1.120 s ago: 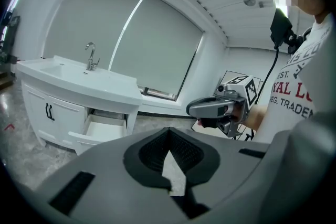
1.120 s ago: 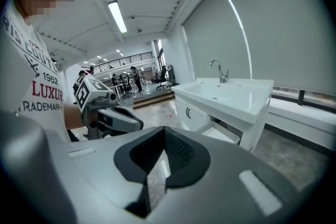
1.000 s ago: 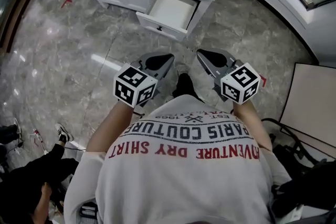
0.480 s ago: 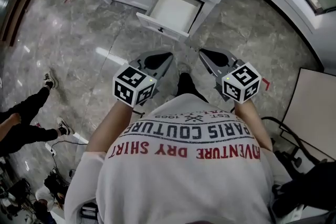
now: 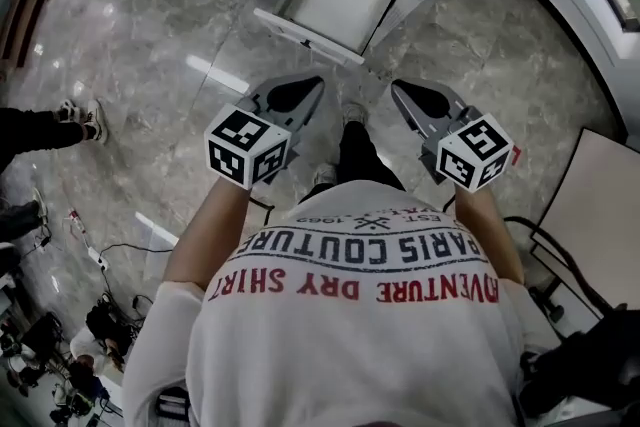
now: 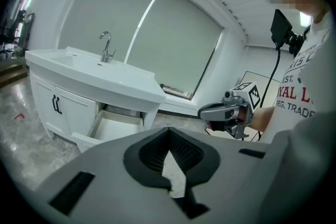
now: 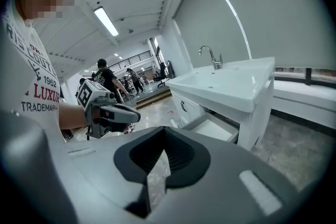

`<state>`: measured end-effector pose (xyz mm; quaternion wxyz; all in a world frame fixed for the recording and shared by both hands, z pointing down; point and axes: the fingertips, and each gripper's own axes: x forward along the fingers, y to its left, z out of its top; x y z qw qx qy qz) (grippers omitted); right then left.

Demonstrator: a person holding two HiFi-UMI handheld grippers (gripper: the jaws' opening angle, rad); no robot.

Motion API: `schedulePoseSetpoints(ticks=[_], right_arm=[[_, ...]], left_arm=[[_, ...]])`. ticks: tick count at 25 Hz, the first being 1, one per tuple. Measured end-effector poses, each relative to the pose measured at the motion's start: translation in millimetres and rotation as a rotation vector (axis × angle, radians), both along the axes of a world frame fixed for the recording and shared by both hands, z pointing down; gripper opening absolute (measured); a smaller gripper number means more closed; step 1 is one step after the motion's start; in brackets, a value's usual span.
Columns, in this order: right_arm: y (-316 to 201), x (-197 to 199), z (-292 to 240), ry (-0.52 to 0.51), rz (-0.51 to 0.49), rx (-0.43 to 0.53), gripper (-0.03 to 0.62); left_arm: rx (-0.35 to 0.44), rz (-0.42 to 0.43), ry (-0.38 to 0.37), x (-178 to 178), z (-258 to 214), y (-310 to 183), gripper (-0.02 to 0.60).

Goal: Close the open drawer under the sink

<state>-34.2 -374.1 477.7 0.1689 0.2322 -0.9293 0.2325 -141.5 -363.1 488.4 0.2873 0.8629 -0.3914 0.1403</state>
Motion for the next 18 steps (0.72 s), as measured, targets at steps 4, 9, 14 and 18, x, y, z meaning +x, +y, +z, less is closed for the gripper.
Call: schedulePoseSetpoints(ticks=[4, 9, 14, 18], right_arm=[[-15, 5, 28, 0.002, 0.014, -0.039, 0.002], [-22, 9, 55, 0.011, 0.015, -0.087, 0.002], [-39, 13, 80, 0.009, 0.020, -0.126, 0.002], [-51, 16, 99, 0.032, 0.017, -0.167, 0.002]], left_arm=[[-0.004, -0.066, -0.069, -17, 32, -28, 0.000], [-0.042, -0.113, -0.151, -28, 80, -48, 0.000], [-0.102, -0.117, -0.209, -38, 136, -75, 0.000], [-0.164, -0.128, -0.239, -46, 178, -88, 0.000]])
